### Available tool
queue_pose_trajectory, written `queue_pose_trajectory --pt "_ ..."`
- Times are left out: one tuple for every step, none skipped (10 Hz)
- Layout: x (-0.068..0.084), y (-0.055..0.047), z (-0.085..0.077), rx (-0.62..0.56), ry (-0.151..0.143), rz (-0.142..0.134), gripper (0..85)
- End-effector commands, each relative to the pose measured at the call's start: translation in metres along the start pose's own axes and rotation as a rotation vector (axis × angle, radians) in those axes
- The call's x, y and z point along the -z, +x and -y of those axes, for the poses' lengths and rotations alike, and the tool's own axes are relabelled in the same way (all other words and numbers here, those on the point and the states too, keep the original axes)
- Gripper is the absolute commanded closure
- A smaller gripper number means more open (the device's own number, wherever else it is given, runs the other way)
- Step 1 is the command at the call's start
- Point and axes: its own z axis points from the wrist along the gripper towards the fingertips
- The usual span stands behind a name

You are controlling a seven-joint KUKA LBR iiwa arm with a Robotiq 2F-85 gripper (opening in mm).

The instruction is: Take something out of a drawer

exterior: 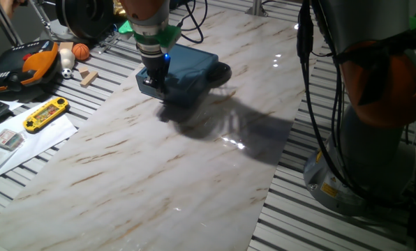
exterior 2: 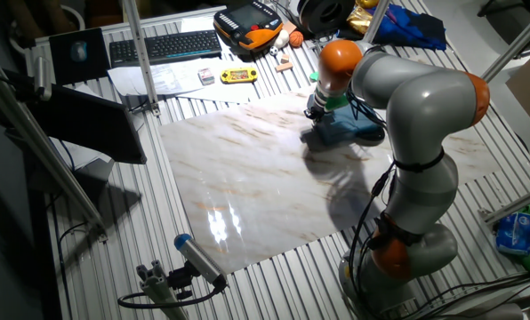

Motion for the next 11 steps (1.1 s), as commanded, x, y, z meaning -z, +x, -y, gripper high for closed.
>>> queue_pose_trajectory --pt "0.0001 -0.0002 0.0002 -0.001 0.004 0.003 68.0" --pt "-0.0002 -0.0002 0.0006 -0.002 0.007 0.004 68.0" --pt "-0.0009 -0.0002 0.0008 -0.002 0.007 0.004 68.0" --pt "-0.0021 0.0000 0.0009 -0.002 0.009 0.006 68.0" --pt "-0.0033 0.0001 0.0009 -0.002 0.009 0.006 68.0" --pt "-0.0039 0.0001 0.0008 -0.002 0.007 0.006 68.0" --pt "-0.0045 0.0002 0.0007 -0.002 0.007 0.006 68.0" --pt "-0.0053 0.0002 0.0005 -0.002 0.007 0.006 68.0" --pt "-0.0064 0.0004 0.0004 -0.002 0.007 0.007 68.0" --pt "-0.0072 0.0006 0.0006 -0.002 0.007 0.007 68.0" --pt "-0.0080 0.0005 0.0006 0.000 0.009 0.007 68.0"
